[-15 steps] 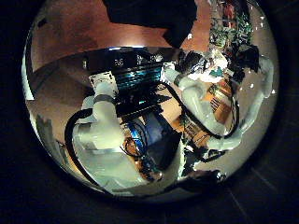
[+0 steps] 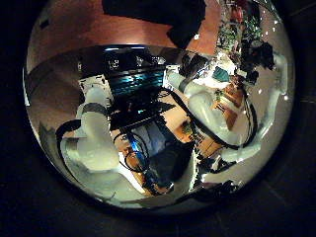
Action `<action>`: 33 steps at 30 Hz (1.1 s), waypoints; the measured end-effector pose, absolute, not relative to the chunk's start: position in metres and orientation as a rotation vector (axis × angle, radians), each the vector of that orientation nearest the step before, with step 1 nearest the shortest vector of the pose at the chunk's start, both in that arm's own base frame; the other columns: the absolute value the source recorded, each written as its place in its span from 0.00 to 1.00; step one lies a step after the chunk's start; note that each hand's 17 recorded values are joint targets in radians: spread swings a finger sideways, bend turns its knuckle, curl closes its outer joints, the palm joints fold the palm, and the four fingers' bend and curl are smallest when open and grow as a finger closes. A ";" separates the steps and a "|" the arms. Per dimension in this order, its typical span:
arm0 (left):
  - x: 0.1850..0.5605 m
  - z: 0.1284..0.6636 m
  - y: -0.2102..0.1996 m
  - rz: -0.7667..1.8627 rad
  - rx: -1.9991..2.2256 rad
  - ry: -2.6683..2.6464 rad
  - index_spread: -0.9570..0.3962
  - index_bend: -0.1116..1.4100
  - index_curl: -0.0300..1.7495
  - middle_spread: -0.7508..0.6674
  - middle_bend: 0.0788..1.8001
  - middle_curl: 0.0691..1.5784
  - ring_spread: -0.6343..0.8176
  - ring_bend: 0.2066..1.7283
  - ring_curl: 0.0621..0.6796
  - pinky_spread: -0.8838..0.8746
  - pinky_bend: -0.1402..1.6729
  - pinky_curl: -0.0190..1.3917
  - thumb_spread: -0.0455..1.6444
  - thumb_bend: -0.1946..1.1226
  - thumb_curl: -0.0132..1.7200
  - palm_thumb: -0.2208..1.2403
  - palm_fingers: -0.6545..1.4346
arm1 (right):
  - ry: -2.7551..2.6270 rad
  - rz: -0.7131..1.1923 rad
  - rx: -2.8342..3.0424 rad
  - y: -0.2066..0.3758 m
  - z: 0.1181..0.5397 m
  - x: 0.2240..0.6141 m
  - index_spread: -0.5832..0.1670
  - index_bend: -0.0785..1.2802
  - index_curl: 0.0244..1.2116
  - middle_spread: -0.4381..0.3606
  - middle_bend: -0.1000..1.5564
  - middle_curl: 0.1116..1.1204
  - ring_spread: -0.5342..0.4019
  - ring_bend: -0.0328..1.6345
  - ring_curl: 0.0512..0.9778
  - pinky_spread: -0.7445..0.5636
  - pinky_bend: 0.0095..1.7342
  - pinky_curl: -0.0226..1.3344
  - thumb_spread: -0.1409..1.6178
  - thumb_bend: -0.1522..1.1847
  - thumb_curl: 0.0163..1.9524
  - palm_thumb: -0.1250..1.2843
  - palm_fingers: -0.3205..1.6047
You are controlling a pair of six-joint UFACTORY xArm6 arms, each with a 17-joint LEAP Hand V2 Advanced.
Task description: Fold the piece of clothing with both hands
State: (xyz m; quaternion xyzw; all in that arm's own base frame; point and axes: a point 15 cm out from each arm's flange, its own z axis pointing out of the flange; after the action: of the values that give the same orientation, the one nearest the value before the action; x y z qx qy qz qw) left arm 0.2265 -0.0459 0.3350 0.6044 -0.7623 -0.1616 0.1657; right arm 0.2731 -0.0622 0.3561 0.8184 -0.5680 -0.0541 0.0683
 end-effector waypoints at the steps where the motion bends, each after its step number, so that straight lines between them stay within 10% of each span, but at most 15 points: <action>1: 0.228 0.332 -0.046 -0.465 1.717 -2.181 0.74 0.17 0.18 0.78 0.07 0.17 0.76 0.32 0.24 0.78 0.34 0.24 0.66 0.14 0.15 0.19 0.31 | -1.721 -0.182 2.470 -0.060 0.354 0.273 0.30 0.18 0.23 0.54 0.19 0.25 0.66 0.37 0.18 0.86 0.41 0.14 0.75 0.09 0.07 0.07 0.27; 17: 0.330 0.219 -0.068 -0.486 1.624 -2.661 0.72 0.15 0.13 0.80 0.06 0.17 0.77 0.33 0.24 0.78 0.36 0.24 0.59 0.13 0.18 0.26 0.28 | -1.830 -0.335 2.336 -0.073 0.307 0.250 0.34 0.18 0.23 0.60 0.18 0.25 0.70 0.36 0.18 0.86 0.40 0.14 0.76 0.10 0.08 0.09 0.25; 33: 0.355 0.137 -0.073 -0.551 1.530 -2.697 0.74 0.18 0.15 0.72 0.11 0.19 0.75 0.30 0.22 0.77 0.33 0.22 0.60 0.14 0.19 0.31 0.34 | -1.908 -0.340 2.252 -0.069 0.302 0.265 0.34 0.17 0.23 0.58 0.19 0.25 0.67 0.36 0.19 0.87 0.39 0.15 0.77 0.10 0.09 0.09 0.27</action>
State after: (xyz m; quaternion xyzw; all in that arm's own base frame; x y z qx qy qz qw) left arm 0.3554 -0.0731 0.1373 0.4857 -0.8564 -0.1749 -0.0040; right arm 0.2645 -0.0689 0.3016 0.7551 -0.6399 -0.1139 0.0852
